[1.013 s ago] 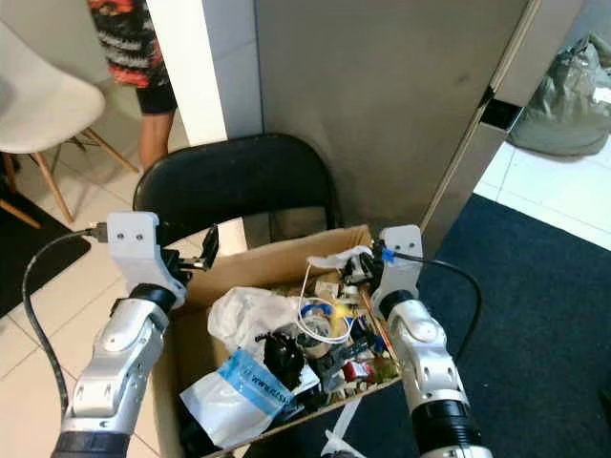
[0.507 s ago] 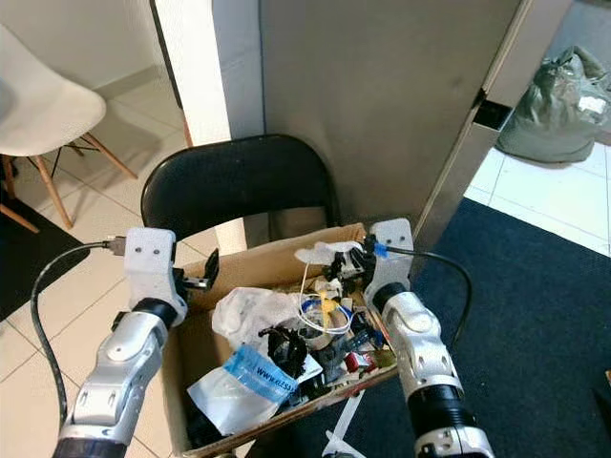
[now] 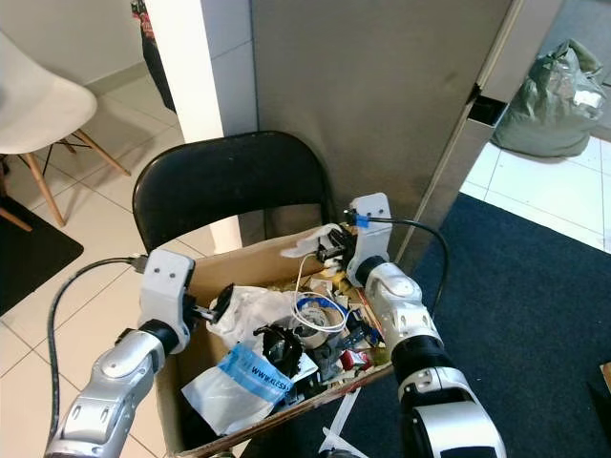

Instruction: Picking trash to rubbish bin

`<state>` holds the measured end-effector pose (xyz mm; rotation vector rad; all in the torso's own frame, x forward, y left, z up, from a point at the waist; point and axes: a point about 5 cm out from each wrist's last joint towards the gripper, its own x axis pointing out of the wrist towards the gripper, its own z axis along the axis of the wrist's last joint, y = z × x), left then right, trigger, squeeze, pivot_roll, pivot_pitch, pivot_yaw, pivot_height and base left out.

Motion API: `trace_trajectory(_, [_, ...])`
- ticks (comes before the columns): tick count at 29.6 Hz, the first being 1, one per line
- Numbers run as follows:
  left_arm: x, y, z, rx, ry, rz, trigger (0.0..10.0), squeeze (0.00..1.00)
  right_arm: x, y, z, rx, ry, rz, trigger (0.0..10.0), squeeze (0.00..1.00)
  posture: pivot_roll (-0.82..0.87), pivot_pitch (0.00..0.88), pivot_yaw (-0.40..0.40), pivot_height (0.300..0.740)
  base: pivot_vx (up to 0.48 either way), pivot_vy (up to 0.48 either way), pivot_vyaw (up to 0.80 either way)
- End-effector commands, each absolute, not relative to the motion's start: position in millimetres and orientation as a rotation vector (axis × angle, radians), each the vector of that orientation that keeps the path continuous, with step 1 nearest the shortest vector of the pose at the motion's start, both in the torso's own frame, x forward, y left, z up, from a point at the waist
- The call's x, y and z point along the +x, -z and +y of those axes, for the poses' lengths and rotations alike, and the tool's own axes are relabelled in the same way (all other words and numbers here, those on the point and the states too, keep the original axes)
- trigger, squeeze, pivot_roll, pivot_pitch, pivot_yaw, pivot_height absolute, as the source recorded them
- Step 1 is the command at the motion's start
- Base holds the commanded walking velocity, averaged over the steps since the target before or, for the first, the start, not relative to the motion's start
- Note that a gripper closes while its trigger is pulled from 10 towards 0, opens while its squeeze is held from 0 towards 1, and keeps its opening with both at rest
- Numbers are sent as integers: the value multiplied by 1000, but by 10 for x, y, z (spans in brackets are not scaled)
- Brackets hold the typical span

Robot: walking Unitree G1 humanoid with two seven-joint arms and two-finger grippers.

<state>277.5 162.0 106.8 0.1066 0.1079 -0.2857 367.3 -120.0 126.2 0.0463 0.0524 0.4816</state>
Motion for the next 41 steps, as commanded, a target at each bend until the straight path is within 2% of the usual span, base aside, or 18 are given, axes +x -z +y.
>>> trace_trajectory(1, [2740, -1085, 1606, 106, 320, 109, 10000, 0, 3663, -1199, -1201, 14, -492, 80, 10000, 0, 102, 143, -83, 740, 0, 0, 0])
trace_trajectory(35, [2658, -1085, 1484, 121, 432, 119, 10000, 0, 3728, -1219, -1201, -18, -531, 64, 10000, 0, 91, 156, -80, 740, 0, 0, 0])
trace_trajectory(41, [2641, -1150, 1424, 95, 473, 76, 10000, 0, 3728, -1208, -1231, -23, -525, 69, 10000, 0, 92, 163, -82, 740, 0, 0, 0])
